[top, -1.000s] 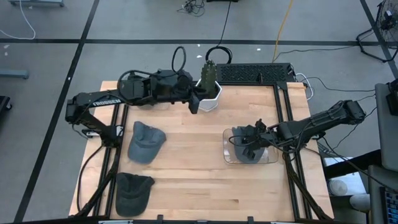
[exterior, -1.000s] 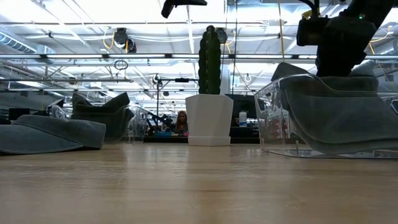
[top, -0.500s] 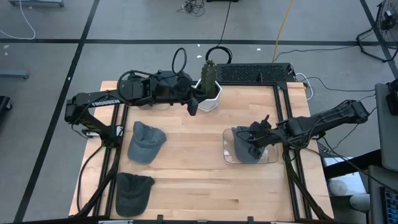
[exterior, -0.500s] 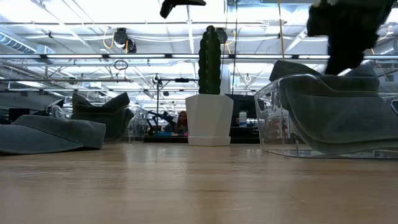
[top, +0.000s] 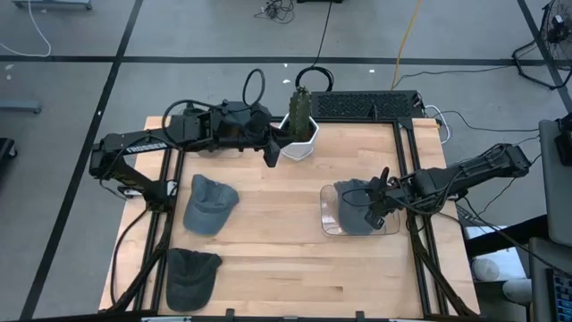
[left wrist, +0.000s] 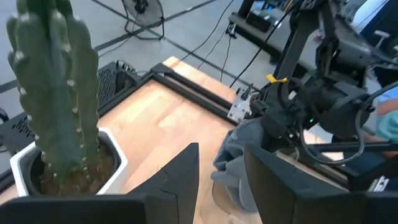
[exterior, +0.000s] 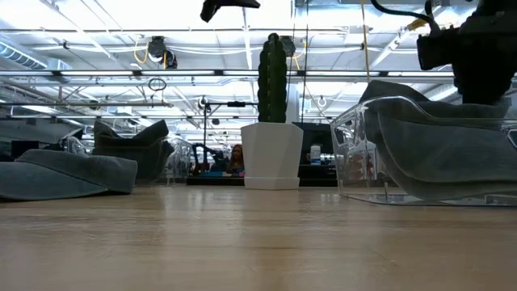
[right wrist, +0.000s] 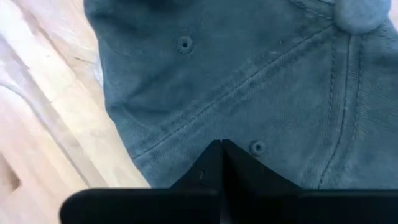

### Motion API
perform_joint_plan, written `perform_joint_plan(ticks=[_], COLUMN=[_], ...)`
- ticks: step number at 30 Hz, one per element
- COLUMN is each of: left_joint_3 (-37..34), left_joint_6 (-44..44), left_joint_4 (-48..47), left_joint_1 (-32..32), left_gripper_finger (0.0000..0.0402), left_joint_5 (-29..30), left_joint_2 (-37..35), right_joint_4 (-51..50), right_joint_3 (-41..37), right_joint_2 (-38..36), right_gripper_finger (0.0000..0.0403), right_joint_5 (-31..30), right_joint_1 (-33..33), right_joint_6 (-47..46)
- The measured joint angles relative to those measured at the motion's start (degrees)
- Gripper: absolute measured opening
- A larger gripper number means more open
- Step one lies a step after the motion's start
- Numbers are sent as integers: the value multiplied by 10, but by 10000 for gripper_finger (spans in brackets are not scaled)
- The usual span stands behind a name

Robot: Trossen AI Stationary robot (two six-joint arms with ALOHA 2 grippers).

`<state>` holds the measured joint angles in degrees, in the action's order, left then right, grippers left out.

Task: Pick & Place hat
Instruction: Put the right gray cap into the bottom transparent bin, then put the black cap into the top transparent bin

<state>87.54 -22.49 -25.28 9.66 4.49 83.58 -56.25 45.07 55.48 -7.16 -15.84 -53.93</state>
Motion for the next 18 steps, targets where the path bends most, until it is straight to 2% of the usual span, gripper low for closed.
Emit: perform_joint_plan(ticks=[7,12,18], left_joint_3=[0,0,0], left_joint_6=[13,27,29], left_joint_4=[-5,-31,-37], left_joint_1=[0,3,15], left_gripper_finger=[136,136,136], left_joint_5=[0,9,0], left_joint_2=[0,-2,-32], right_joint_4=[75,17,-23], right_joint_3=[-5,20,112], right_joint_2=[4,-8,-34], right_gripper_finger=[0,0,0], right_joint_5=[0,-8,-80], right_joint_1=[0,0,1], right_joint_6=[64,53,47])
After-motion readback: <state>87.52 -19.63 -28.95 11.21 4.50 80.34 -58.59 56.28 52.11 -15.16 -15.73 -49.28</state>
